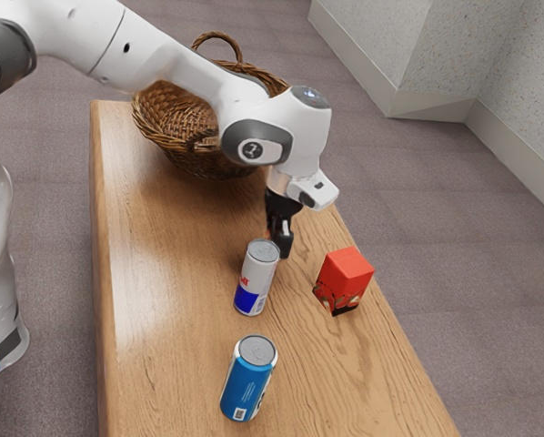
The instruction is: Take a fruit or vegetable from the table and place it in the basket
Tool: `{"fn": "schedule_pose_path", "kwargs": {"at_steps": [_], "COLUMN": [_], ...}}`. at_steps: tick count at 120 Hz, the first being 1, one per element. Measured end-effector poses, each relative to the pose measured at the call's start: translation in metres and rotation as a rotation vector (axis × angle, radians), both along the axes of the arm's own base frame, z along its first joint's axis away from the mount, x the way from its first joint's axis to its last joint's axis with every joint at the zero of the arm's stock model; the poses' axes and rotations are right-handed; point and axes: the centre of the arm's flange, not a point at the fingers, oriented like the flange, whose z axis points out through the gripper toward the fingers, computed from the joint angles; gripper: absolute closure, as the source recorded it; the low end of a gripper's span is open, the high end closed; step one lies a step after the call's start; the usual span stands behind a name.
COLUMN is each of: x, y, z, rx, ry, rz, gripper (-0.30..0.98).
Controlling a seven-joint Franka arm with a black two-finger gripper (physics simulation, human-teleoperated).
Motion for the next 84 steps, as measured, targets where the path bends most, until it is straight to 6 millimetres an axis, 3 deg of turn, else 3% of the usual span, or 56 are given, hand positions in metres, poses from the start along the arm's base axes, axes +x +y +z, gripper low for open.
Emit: {"fn": "schedule_pose_path", "kwargs": {"at_steps": [10, 24, 37, 47, 53, 64, 84], "x": [0.003, 0.012, 0.020, 0.010, -0.001, -0.018, -0.044], "y": [-0.006, -0.014, -0.026, -0.024, -0.002, 0.058, 0.175], "z": [0.013, 0.052, 0.123, 0.181, 0.207, 0.233, 0.231], "rx": [-0.008, -0.016, -0.026, -0.028, -0.029, -0.038, -0.068], "ry": [-0.017, -0.068, -0.155, -0.210, -0.222, -0.207, -0.130], "rz": [-0.005, -0.015, -0.037, -0.038, -0.002, 0.098, 0.304], "gripper": [0.31, 0.31, 0.31, 0.31, 0.30, 0.30, 0.31]}}
